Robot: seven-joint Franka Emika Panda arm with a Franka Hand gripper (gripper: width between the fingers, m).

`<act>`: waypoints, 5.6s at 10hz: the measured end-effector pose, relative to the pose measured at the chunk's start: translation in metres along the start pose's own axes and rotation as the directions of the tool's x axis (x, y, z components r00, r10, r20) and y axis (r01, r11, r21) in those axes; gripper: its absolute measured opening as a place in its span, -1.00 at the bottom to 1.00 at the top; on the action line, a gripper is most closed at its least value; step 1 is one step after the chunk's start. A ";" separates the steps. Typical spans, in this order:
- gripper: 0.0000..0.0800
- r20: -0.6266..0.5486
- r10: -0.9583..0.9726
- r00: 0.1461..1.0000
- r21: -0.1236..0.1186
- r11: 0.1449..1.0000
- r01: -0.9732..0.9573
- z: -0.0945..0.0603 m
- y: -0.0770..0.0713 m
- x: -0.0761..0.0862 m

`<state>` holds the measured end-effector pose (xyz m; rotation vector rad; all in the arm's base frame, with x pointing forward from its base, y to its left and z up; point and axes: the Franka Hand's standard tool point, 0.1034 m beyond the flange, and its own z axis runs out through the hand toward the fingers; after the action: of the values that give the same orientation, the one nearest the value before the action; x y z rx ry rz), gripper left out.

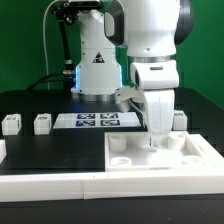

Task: Assemble square table

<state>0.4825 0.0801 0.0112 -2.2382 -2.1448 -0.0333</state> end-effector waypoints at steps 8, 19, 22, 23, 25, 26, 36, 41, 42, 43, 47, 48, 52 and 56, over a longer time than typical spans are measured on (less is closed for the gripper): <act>0.62 -0.035 0.395 0.918 -0.075 0.915 -0.397 -0.043 -0.031 0.026; 0.62 -0.080 0.978 0.190 0.035 0.193 -0.981 -0.032 -0.063 0.059; 0.62 -0.067 0.997 -0.044 0.063 -0.040 -0.997 -0.031 -0.065 0.062; 0.62 -0.056 0.987 -0.150 0.070 -0.146 -0.987 -0.028 -0.076 0.073; 0.62 -0.053 0.993 -0.101 0.065 -0.098 -0.993 -0.026 -0.081 0.076; 0.62 -0.042 0.994 -0.101 0.062 -0.098 -0.993 -0.026 -0.081 0.075; 0.62 0.530 0.846 -0.062 -0.005 -0.070 -0.998 -0.027 -0.099 0.073; 0.62 0.765 0.642 -0.047 -0.025 -0.043 -0.999 -0.016 -0.116 0.084; 0.62 0.805 0.592 -0.044 -0.027 -0.038 -0.999 -0.013 -0.117 0.085; 0.62 0.839 0.542 -0.042 -0.028 -0.034 -0.999 -0.010 -0.119 0.085; 0.62 0.847 0.530 -0.037 -0.028 -0.026 -0.999 0.000 -0.121 0.089; 0.62 0.845 0.534 -0.036 -0.028 -0.024 -0.999 0.004 -0.122 0.091; 0.62 0.843 0.536 -0.036 -0.030 -0.021 -0.999 0.009 -0.127 0.091; -0.28 0.844 0.535 -0.037 -0.030 -0.021 -0.999 0.009 -0.127 0.091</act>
Offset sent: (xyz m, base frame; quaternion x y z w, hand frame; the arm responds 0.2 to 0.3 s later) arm -0.0264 -0.0068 0.0354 -0.0673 0.0002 0.1453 0.9871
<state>0.3590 0.1766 0.0077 -2.7030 0.0759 1.5128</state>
